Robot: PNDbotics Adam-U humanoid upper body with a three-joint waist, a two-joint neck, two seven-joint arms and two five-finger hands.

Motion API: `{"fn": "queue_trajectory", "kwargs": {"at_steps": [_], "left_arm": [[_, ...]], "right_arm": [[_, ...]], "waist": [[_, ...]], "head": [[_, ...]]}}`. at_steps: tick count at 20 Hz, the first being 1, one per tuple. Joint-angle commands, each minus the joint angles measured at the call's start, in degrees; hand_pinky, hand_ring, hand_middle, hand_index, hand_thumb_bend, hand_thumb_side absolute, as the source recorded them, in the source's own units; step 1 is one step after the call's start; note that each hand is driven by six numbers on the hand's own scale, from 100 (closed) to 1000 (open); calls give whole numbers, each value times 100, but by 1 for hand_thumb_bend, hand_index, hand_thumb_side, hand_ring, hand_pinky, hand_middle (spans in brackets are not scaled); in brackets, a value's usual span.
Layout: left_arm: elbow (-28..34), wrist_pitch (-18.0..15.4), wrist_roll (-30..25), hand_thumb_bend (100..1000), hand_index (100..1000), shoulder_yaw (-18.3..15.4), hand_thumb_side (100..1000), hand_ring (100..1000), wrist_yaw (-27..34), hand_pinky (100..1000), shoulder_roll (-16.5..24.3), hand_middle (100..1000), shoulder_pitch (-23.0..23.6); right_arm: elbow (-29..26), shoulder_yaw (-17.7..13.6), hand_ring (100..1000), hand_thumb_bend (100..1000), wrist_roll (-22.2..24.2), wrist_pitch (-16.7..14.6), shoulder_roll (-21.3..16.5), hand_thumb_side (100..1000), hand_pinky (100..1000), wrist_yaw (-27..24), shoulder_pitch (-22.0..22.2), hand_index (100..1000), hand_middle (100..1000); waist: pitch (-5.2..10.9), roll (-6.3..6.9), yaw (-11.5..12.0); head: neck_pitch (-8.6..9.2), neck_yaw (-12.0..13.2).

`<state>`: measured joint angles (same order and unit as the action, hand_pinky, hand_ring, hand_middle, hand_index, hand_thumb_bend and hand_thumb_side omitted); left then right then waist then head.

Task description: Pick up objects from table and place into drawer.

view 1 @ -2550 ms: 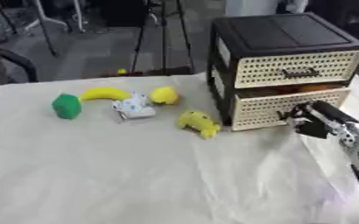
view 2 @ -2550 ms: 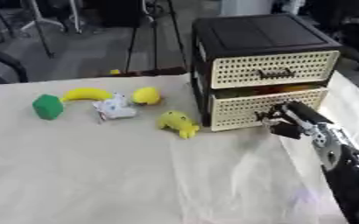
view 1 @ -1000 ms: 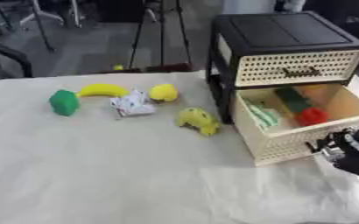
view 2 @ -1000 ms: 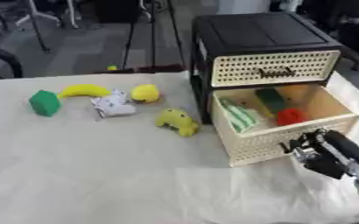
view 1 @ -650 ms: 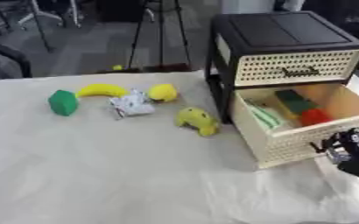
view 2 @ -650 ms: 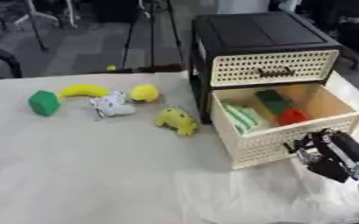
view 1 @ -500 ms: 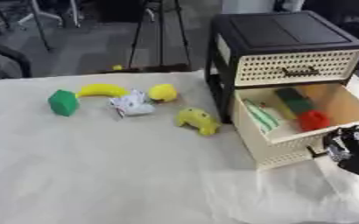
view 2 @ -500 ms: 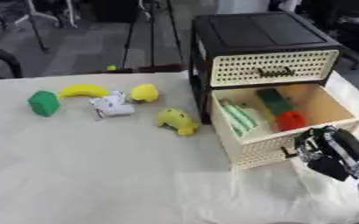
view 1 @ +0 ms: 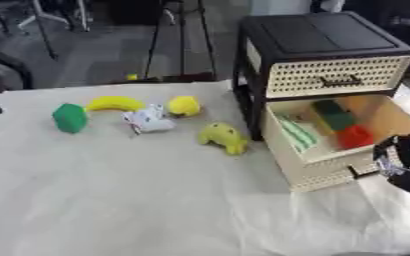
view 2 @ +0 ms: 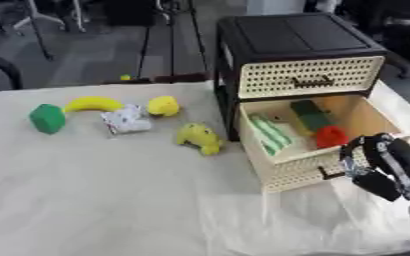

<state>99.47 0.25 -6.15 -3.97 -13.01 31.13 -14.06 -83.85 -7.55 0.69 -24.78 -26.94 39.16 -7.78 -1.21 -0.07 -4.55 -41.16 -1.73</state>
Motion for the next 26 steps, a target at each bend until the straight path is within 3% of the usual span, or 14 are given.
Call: {"fn": "queue_trajectory", "kwargs": {"at_steps": [1, 6, 10, 15, 22, 26], "left_arm": [[-375, -64, -153, 527, 744, 190, 842, 485, -423, 581, 298, 598, -325], [-1341, -153, -439, 565, 769, 426, 735, 502, -1232, 565, 379, 624, -1003], [-2135, -29, -543, 607, 774, 485, 668, 524, -1856, 569, 426, 646, -1585], [-3170, 230, -256, 609, 777, 496, 580, 547, -2563, 574, 460, 683, -2239], [-4999, 453, 367, 617, 792, 291, 547, 568, -3319, 584, 397, 712, -3017], [-5701, 542, 880, 696, 795, 132, 584, 565, -3395, 585, 443, 713, -3232]], "right_arm": [[-257, -8, 100, 100, -25, -12, -130, 756, 100, -140, -80, 680, 182], [-350, 14, 100, 100, 25, 2, -100, 766, 100, -341, -90, 679, 183], [-396, 32, 100, 100, 83, -4, -75, 764, 100, -414, -106, 680, 180], [-449, 66, 100, 100, 127, -25, -38, 764, 100, -468, -133, 680, 176], [-541, 161, 100, 100, 213, -99, 29, 769, 100, -569, -250, 679, 172], [-587, 195, 100, 100, 261, -145, 38, 769, 100, -619, -364, 679, 170]], "waist": [[40, -10, -37], [33, -39, -121], [38, -62, -174], [26, -95, -269], [-83, -126, -519], [-234, -108, -695]], "head": [[29, 32], [25, 65], [31, 95], [56, 148], [151, 312], [330, 383]]}}
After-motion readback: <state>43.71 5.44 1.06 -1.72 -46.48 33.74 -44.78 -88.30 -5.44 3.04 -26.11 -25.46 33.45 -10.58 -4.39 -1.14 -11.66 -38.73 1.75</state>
